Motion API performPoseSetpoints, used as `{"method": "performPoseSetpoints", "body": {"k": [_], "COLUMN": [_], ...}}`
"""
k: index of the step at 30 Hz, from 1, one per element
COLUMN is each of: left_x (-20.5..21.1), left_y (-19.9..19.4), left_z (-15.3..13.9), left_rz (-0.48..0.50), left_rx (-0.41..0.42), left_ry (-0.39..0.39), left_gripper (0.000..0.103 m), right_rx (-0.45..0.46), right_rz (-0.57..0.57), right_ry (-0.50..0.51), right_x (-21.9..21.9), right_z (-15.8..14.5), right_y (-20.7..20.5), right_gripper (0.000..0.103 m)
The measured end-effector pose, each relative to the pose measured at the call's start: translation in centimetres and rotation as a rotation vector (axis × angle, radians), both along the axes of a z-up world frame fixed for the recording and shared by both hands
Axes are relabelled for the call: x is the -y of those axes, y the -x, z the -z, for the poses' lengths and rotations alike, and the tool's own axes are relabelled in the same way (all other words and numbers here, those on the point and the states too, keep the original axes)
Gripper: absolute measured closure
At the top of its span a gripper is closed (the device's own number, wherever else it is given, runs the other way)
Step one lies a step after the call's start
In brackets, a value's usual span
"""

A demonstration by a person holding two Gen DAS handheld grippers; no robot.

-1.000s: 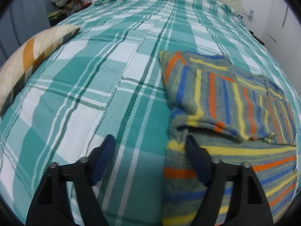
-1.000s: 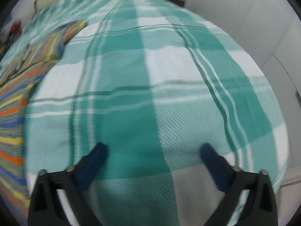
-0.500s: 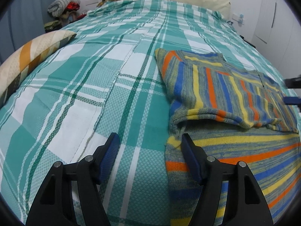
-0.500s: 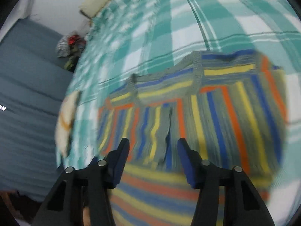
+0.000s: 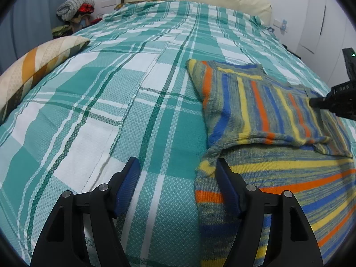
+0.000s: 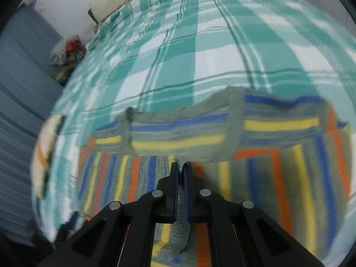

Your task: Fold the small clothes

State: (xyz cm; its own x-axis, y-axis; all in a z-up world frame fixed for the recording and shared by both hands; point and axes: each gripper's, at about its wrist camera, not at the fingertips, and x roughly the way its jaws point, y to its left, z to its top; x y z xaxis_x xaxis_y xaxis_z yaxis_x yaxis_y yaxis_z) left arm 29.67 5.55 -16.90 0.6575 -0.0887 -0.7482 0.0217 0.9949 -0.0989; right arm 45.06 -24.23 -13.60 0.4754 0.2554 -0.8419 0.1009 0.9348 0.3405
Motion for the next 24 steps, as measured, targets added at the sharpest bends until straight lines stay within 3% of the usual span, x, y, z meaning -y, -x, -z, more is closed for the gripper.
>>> {"method": "performPoseSetpoints", "body": {"k": [2, 4, 6, 7, 8, 12, 14, 18, 22, 24], "left_x": [0.1, 0.1, 0.1, -0.1, -0.2, -1.2, -1.6, -0.6, 2.1, 2.3], "left_y": [-0.1, -0.1, -0.2, -0.1, 0.0, 3.2, 6.8, 14.5, 20.9, 22.8], "left_z": [0.0, -0.1, -0.4, -0.6, -0.9, -2.4, -3.0, -2.8, -1.6, -1.5], "left_rz": [0.001, 0.006, 0.025, 0.035, 0.044, 0.091, 0.134, 0.228, 0.314, 0.305], "left_rx": [-0.001, -0.005, -0.016, -0.026, -0.043, -0.108, -0.13, -0.176, -0.189, -0.207], "left_ry": [-0.003, 0.004, 0.015, 0.019, 0.017, -0.004, -0.017, -0.053, -0.248, -0.333], "left_gripper": [0.031, 0.028, 0.022, 0.019, 0.019, 0.018, 0.017, 0.011, 0.011, 0.01], "right_rx": [-0.069, -0.067, -0.033, -0.019, 0.0, 0.043, 0.062, 0.059, 0.011, -0.066], "right_rz": [-0.028, -0.025, -0.021, -0.016, -0.016, -0.109, -0.151, -0.198, -0.27, -0.287], "right_ry": [-0.006, 0.004, 0.003, 0.006, 0.015, 0.103, 0.204, 0.312, 0.284, 0.325], "right_x": [-0.3, -0.2, 0.2, 0.6, 0.9, 2.7, 4.5, 7.1, 6.5, 6.1], "right_z": [1.4, 1.6, 0.6, 0.1, -0.6, -2.6, -2.9, -2.3, -0.5, 1.4], "right_y": [-0.5, -0.1, 1.1, 1.8, 2.8, 8.8, 14.0, 24.5, 33.3, 36.2], "right_gripper": [0.097, 0.09, 0.068, 0.05, 0.044, 0.043, 0.036, 0.035, 0.035, 0.035]}}
